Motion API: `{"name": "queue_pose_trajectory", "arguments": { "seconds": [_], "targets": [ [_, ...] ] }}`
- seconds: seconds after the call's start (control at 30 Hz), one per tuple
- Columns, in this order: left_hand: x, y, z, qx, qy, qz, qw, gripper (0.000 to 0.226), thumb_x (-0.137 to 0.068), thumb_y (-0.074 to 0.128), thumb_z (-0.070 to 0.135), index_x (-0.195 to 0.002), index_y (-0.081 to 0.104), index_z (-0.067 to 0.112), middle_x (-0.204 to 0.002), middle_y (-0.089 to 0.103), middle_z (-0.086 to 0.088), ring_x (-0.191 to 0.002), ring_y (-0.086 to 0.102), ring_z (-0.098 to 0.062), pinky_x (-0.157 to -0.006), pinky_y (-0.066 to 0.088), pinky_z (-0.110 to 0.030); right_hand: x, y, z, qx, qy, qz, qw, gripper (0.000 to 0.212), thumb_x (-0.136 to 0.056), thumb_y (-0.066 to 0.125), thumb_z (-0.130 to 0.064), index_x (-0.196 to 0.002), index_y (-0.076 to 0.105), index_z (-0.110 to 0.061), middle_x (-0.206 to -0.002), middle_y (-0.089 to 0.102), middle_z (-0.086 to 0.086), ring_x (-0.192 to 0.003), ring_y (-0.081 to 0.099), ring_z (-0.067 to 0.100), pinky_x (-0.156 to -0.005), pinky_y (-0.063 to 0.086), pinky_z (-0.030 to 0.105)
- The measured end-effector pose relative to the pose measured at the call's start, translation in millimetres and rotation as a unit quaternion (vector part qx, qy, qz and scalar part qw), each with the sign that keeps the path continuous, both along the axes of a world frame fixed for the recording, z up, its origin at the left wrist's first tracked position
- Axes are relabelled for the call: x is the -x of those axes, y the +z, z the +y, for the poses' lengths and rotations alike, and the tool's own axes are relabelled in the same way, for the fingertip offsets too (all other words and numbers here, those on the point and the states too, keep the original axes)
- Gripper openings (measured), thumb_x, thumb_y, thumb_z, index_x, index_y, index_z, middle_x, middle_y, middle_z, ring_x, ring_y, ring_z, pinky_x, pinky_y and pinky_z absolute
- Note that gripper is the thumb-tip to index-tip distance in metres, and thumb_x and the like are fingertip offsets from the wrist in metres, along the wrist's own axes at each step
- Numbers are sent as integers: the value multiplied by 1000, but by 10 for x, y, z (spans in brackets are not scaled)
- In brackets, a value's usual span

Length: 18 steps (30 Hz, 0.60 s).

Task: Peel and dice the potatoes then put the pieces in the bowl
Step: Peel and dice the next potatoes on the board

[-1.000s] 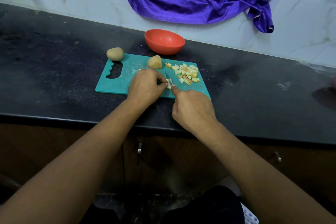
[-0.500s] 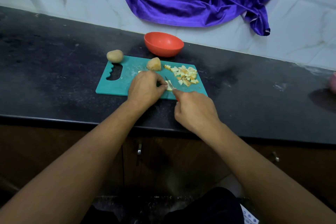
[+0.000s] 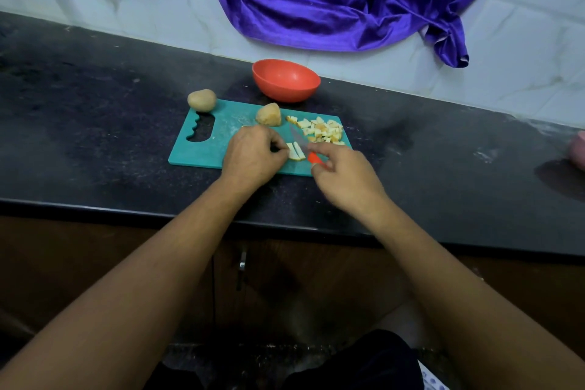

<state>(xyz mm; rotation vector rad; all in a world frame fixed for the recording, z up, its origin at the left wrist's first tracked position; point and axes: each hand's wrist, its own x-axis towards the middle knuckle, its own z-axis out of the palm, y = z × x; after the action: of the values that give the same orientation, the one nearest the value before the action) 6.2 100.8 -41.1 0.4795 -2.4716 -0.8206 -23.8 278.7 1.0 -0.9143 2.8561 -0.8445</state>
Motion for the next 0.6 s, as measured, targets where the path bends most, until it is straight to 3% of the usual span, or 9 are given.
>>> {"name": "queue_pose_trajectory", "arguments": {
  "seconds": [0.1,0.23,0.4,0.6],
  "targets": [
    [-4,4,6,-7,3,5,1000,9,-85,72,23,-86,81,25,-90,77,11,-94,68,-13,-86,57,-37,-55,-15,-51,-65,4,58,996,48,-100,54,-30,-147,52,-41,-101,68,-6,-70,56,9,-58,45,31],
    [-5,2,2,-14,4,1,1000,9,-83,72,24,-81,81,26,-85,76,11,-90,69,-14,-83,57,-39,-114,-33,-102,-110,18,98,989,49,-102,51,-33,-150,48,-40,-94,61,-8,-70,51,9,-56,39,29],
    [1,-16,-2,-10,2,6,1000,11,-82,71,21,-77,80,24,-80,75,11,-84,68,-12,-80,58,-40,-183,-53,-124,-155,24,135,978,52,-103,46,-31,-154,44,-33,-99,61,-2,-81,49,14,-66,42,34],
    [12,-21,-17,-4,-4,6,1000,8,-83,73,25,-79,80,24,-82,76,11,-85,68,-13,-81,58,-39,-183,-36,-219,-200,47,148,967,54,-102,50,-27,-155,42,-27,-100,58,3,-86,49,19,-68,39,36]
  ]
}}
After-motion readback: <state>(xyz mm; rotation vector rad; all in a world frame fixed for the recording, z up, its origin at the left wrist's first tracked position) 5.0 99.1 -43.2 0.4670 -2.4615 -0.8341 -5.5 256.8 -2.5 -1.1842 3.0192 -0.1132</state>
